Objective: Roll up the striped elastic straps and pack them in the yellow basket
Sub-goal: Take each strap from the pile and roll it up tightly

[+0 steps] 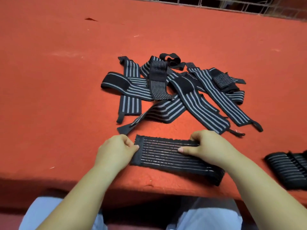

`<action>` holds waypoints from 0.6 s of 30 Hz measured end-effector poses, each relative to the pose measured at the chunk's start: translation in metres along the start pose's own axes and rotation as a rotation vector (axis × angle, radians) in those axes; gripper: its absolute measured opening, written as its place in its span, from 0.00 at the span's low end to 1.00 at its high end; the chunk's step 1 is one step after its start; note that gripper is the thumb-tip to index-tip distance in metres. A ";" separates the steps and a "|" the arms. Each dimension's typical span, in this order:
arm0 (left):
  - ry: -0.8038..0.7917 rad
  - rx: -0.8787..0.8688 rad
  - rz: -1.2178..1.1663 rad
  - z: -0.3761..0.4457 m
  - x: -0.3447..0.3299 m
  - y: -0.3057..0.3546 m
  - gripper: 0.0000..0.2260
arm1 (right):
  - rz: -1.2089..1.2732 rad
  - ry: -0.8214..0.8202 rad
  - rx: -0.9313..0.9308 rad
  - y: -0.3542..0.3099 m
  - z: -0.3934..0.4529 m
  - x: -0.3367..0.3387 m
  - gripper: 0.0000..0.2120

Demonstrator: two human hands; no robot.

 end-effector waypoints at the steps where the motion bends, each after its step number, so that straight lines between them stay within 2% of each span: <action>1: 0.020 0.022 0.077 -0.002 0.000 -0.001 0.10 | -0.025 -0.006 -0.009 0.001 0.004 -0.010 0.22; 4: 0.128 -0.040 0.219 -0.007 0.004 0.008 0.06 | -0.040 -0.043 -0.030 0.004 0.010 -0.030 0.20; 5: 0.152 -0.083 0.258 -0.008 0.003 0.014 0.08 | -0.018 -0.087 -0.037 0.008 0.010 -0.032 0.20; 8: 0.138 -0.170 0.313 -0.008 -0.008 0.025 0.11 | 0.016 -0.337 -0.078 0.023 0.001 -0.035 0.20; 10: 0.127 -0.176 0.298 -0.007 -0.012 0.026 0.11 | -0.018 -0.422 -0.111 0.043 -0.006 -0.021 0.18; 15: 0.131 -0.164 0.337 -0.006 -0.017 0.029 0.15 | -0.077 -0.275 -0.256 0.103 -0.015 0.039 0.17; 18: 0.109 -0.156 0.481 -0.008 -0.026 0.044 0.15 | -0.139 -0.265 -0.301 0.116 -0.019 0.040 0.16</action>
Point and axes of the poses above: each hand's wrist, its own z-axis towards the middle knuckle, its own x-axis out of the back of the hand, y = z × x, the point moved 10 cm from there along z, towards the middle knuckle, and after that the axes turned 11 degrees about -y, right-handed, at the moved point
